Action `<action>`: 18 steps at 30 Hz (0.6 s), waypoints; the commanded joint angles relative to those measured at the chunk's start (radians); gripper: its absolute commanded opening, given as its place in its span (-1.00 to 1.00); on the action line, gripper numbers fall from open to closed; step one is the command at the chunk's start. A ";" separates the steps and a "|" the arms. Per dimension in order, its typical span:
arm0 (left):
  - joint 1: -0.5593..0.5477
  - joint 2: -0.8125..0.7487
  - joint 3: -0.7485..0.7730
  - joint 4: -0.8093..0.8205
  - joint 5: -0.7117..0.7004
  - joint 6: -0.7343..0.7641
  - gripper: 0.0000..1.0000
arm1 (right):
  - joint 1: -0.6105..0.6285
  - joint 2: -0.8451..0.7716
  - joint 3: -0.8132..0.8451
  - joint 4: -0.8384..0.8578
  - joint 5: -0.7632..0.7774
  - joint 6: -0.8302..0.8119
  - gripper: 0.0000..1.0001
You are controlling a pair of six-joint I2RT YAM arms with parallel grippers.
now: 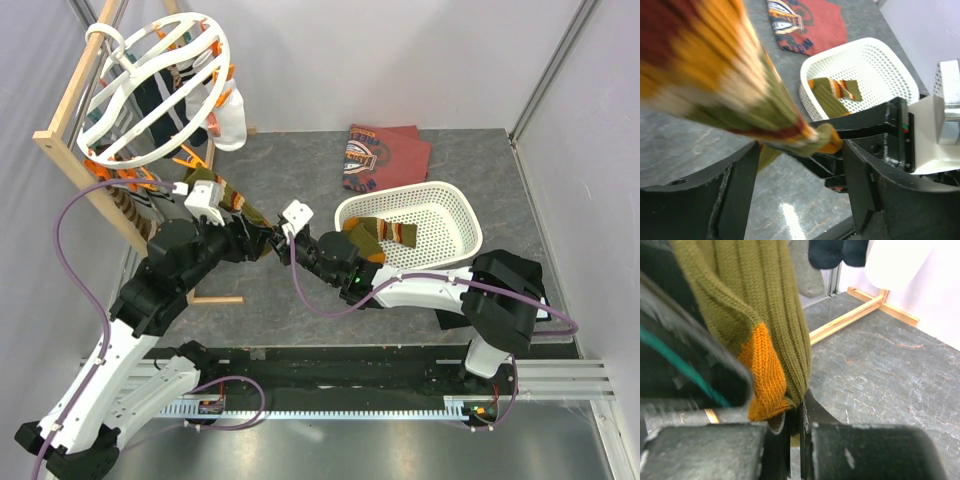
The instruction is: Remove the socks clipped to the hanger
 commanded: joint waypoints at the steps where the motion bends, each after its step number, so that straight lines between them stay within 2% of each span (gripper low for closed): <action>1: 0.000 0.002 0.096 -0.023 -0.119 0.064 0.52 | 0.004 0.017 0.034 0.076 0.013 0.032 -1.00; 5: 0.000 0.053 0.191 -0.109 -0.207 0.077 0.60 | 0.004 0.029 0.040 0.072 -0.008 0.032 -1.00; 14: 0.000 0.044 0.281 -0.150 -0.445 -0.001 0.47 | 0.003 0.047 0.096 -0.008 -0.054 0.056 -1.00; 18: 0.000 0.099 0.385 -0.190 -0.558 -0.044 0.48 | 0.003 0.038 0.101 -0.053 -0.096 0.041 -1.00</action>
